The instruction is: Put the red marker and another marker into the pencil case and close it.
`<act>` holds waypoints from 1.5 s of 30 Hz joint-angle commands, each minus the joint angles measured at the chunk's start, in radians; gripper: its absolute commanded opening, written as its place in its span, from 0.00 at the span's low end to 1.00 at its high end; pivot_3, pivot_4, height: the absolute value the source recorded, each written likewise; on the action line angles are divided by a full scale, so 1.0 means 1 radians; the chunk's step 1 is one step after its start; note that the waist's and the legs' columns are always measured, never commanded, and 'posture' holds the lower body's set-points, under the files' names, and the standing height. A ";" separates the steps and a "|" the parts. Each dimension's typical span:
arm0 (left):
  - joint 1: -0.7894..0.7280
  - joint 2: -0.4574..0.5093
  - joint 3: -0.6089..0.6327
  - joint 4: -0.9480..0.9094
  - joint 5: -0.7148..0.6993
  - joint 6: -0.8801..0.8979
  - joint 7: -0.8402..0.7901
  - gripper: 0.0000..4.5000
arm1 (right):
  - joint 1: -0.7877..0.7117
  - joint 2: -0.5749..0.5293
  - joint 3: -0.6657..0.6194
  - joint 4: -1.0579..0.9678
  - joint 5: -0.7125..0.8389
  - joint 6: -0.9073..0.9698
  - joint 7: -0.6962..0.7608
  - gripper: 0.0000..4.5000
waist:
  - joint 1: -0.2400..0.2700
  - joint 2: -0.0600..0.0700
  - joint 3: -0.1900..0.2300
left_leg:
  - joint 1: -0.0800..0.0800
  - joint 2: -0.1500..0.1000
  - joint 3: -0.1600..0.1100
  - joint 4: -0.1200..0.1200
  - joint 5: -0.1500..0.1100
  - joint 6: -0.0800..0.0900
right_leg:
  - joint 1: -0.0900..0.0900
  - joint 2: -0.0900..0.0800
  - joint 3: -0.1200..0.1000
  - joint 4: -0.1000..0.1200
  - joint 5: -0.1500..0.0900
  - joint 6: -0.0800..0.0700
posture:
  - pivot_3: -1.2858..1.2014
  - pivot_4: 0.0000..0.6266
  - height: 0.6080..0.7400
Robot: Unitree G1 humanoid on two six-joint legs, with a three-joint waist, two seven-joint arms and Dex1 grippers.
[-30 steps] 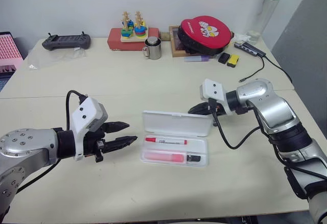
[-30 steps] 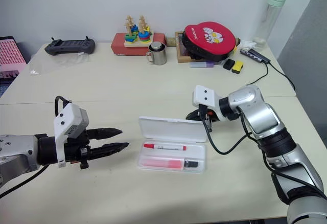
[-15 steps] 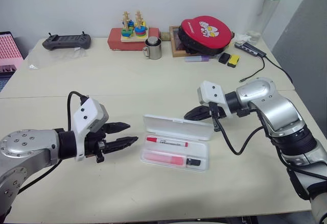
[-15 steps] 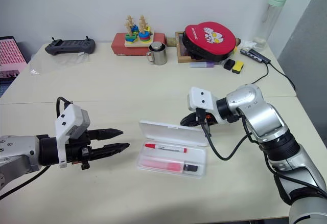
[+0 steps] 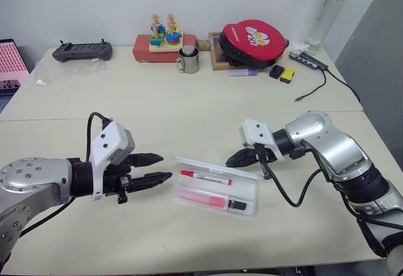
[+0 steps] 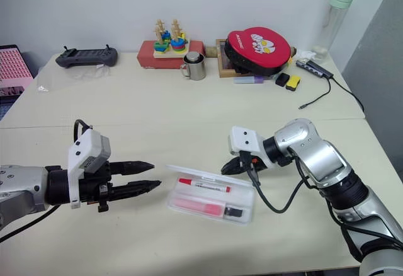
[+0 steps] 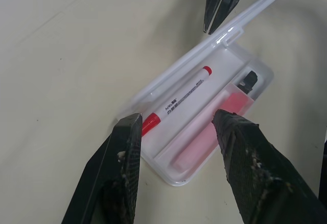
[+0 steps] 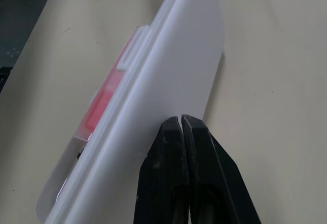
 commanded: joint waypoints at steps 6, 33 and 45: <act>0.000 0.025 0.047 -0.016 -0.021 0.005 -0.011 0.53 | 0.041 0.017 0.070 -0.009 -0.015 -0.025 0.006 0.01 | 0.000 0.000 0.000 | 0.000 0.000 0.000 0.000 0.000 0.000 | 0.000 0.000 0.000 0.000 0.000 0.000 | 0.52 0.24 1.00; -0.019 0.071 0.043 0.016 -0.012 0.011 -0.063 0.53 | 0.157 0.022 0.167 0.041 -0.085 -0.049 -0.042 0.01 | -0.001 -0.001 -0.001 | 0.002 0.000 0.000 0.000 0.000 0.000 | 0.002 0.000 0.000 0.000 0.000 0.000 | 0.52 0.24 1.00; 0.022 0.034 0.032 0.013 0.021 -0.010 -0.043 0.53 | 0.044 -0.002 -0.073 -0.137 0.126 0.163 -0.038 0.01 | 0.000 0.001 0.000 | 0.001 0.000 0.000 0.001 0.000 0.000 | 0.001 0.001 0.000 0.001 0.000 0.000 | 0.52 0.24 1.00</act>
